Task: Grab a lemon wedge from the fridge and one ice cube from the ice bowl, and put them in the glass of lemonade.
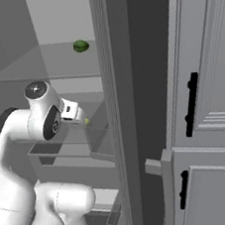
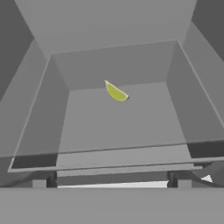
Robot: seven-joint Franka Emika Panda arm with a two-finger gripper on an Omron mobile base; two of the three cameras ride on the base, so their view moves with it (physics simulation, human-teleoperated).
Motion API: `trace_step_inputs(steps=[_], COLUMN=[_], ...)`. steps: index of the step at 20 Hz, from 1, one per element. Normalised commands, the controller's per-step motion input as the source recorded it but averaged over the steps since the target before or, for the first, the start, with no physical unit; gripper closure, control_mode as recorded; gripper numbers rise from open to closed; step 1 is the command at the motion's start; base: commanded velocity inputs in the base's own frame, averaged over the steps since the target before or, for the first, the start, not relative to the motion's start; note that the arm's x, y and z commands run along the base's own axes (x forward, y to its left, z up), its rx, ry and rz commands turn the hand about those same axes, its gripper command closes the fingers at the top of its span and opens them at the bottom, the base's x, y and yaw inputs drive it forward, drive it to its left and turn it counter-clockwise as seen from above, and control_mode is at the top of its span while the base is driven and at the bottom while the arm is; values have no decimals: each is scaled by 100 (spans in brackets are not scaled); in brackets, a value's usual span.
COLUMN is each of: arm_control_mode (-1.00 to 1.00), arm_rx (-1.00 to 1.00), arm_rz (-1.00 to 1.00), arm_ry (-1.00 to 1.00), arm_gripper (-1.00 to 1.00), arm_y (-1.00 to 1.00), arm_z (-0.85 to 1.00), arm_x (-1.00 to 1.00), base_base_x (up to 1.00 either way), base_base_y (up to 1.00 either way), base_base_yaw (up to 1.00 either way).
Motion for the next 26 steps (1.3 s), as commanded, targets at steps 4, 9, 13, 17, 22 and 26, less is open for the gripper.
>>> trace_step_inputs(steps=[4, 9, 13, 17, 22, 26], arm_control_mode=[-100, -100, -100, -100, -100, -100], arm_rx=[-8, -3, -6, -2, 0, 0], arm_rz=[14, 10, 3, 0, 0, 0], arm_ry=[0, 1, 0, 0, 1, 0], arm_gripper=[-100, -100, -100, -100, -100, -100], arm_y=[0, 4, 0, -1, -1, -16], arm_z=[-52, -41, -36, -21, -10, -28], arm_x=[82, 82, 49, 31, 39, 47], base_base_x=[0, 0, 0, 0, 0, 0], base_base_y=[0, 0, 0, 0, 0, 0], base_base_yaw=[0, 0, 0, 0, 0, 0])
